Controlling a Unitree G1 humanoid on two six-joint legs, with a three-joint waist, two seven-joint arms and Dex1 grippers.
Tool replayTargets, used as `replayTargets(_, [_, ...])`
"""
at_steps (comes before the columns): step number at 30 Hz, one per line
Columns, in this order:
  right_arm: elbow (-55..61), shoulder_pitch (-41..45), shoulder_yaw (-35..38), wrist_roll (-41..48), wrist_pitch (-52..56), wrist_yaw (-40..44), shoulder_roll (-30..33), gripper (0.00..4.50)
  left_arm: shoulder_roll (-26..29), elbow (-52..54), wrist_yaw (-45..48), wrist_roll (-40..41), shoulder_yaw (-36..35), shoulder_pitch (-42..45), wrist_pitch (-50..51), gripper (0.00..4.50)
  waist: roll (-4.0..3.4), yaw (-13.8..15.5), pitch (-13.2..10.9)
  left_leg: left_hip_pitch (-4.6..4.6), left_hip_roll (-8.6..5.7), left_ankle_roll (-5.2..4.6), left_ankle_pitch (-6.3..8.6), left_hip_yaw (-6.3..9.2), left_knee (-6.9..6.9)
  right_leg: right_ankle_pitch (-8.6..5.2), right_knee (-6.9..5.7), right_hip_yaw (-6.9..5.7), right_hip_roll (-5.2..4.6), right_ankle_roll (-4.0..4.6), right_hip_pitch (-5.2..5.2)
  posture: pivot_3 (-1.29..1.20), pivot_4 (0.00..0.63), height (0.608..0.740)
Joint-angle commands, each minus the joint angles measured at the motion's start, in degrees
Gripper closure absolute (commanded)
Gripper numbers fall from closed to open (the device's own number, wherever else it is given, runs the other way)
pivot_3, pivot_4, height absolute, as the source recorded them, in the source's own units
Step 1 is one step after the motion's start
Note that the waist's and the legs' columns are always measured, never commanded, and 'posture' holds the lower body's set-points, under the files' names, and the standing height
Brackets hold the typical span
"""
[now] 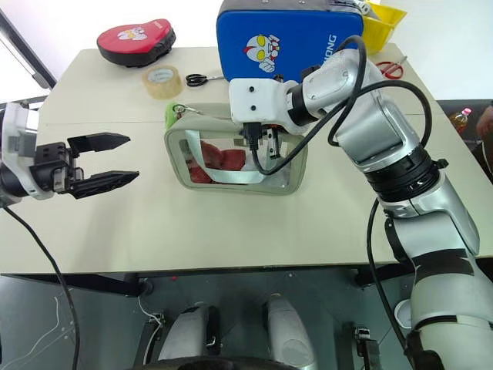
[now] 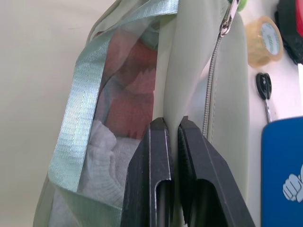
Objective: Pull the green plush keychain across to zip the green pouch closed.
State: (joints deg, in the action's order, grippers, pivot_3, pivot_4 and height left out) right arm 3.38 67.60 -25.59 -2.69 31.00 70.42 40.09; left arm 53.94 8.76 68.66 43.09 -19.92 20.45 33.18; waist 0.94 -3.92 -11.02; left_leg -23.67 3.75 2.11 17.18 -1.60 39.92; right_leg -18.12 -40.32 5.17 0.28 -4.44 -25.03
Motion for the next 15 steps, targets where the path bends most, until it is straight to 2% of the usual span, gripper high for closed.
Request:
replayTargets(1, [7.0, -0.9, 3.79, 2.16, 2.74, 0.32, 0.66, 4.46, 0.88, -0.16, 0.72, -0.39, 0.01, 1.09, -0.99, 0.0, 0.0, 0.0, 0.0, 0.0, 0.0, 0.0, 0.0, 0.01, 0.0, 0.0, 0.0, -0.01, 0.0, 0.0, 0.0, 0.0, 0.15, 0.737])
replayTargets(8, [10.98, -4.28, 3.6, 3.2, 2.8, 0.74, 0.85, 4.46, 0.6, -0.66, 0.84, -0.82, 0.8, 1.63, -1.46, 0.0, 0.0, -0.06, 0.0, 0.0, 0.01, 0.0, 0.0, 0.01, -0.01, 0.0, 0.0, 0.0, 0.02, 0.0, 0.0, 0.0, 0.15, 0.737])
replayTargets(11, [11.65, -5.0, 3.6, 3.32, 3.5, 0.88, 1.04, 3.4, 0.45, -0.5, 0.87, -0.88, 0.81, 1.56, -1.47, 0.0, 0.0, -0.08, 0.0, 0.0, 0.0, 0.0, 0.0, 0.0, -0.01, 0.0, 0.01, 0.0, 0.02, 0.0, 0.0, 0.0, 0.15, 0.737])
replayTargets(15, [10.45, -4.85, 5.0, 3.48, 4.64, -0.03, 1.61, 1.33, 0.26, -0.68, 0.94, -1.21, 1.18, 1.87, -1.65, 0.0, 0.0, -0.04, 0.0, 0.0, 0.0, 0.0, 0.0, 0.01, 0.0, 0.0, 0.0, 0.0, 0.02, 0.0, 0.0, 0.0, 0.15, 0.737])
